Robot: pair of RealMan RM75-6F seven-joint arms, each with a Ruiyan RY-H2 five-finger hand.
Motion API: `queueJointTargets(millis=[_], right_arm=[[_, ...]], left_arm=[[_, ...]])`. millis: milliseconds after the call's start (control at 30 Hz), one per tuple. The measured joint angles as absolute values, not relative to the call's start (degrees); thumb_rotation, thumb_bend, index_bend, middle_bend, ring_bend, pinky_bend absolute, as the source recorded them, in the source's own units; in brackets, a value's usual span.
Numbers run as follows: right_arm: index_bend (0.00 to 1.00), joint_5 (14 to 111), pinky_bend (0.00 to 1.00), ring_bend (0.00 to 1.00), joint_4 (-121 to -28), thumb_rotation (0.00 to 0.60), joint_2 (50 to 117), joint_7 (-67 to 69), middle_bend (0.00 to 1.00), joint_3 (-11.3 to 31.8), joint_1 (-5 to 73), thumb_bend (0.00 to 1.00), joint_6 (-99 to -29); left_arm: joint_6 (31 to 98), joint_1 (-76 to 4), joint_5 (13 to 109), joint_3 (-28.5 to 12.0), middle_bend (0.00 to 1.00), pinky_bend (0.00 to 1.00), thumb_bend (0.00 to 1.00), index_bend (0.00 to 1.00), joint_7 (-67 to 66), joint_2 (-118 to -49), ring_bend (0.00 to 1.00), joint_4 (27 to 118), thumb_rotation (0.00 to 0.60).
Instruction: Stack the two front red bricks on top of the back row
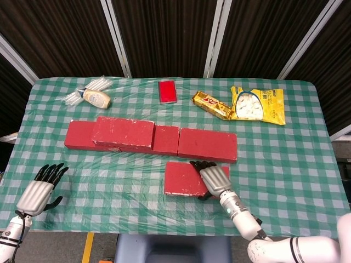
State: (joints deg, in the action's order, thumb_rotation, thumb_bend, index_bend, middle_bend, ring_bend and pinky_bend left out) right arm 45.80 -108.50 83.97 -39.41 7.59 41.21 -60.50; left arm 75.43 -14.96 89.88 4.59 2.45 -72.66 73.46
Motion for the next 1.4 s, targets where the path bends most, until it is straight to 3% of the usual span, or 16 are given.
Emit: queueJointTargets(millis=[267,533,733,933,1400], right_arm=[[0.49,38.3,0.32,0.25,-107.1,0.6,78.8,-39.1,0.35,15.4,47.7,0.07,-56.9],[0.48,27.2,0.32,0.25,-95.0,0.6,78.4,-39.0,0.35,18.8,56.1,0.07,-51.0],[0.48,23.5,0.31,0.25,-87.0,0.6,79.3,-38.6,0.35,18.3,60.7,0.07,-44.5],[0.47,22.7,0.31,0.25,-81.8,0.6,80.5,-36.8,0.35,15.0,63.4,0.07,-38.4],[0.45,23.1,0.31,0.25,-76.3,0.6,85.4,-32.1,0.35,10.7,67.2,0.07,-36.9]], left_arm=[[75.4,-14.7,89.1,3.6,0.0,0.02,0.32,0.0,0.5,-73.3,0.0,73.4,0.6],[73.1,-15.0,86.5,2.3,0.0,0.02,0.32,0.0,0.1,-74.0,0.0,72.0,0.6],[72.7,-15.2,86.0,1.6,0.0,0.02,0.32,0.0,1.0,-74.4,0.0,70.7,0.6],[73.1,-14.9,85.9,1.4,0.0,0.02,0.32,0.0,0.9,-74.5,0.0,70.4,0.6],[72.0,-15.1,85.7,1.2,0.0,0.02,0.32,0.0,1.0,-74.7,0.0,70.1,0.6]])
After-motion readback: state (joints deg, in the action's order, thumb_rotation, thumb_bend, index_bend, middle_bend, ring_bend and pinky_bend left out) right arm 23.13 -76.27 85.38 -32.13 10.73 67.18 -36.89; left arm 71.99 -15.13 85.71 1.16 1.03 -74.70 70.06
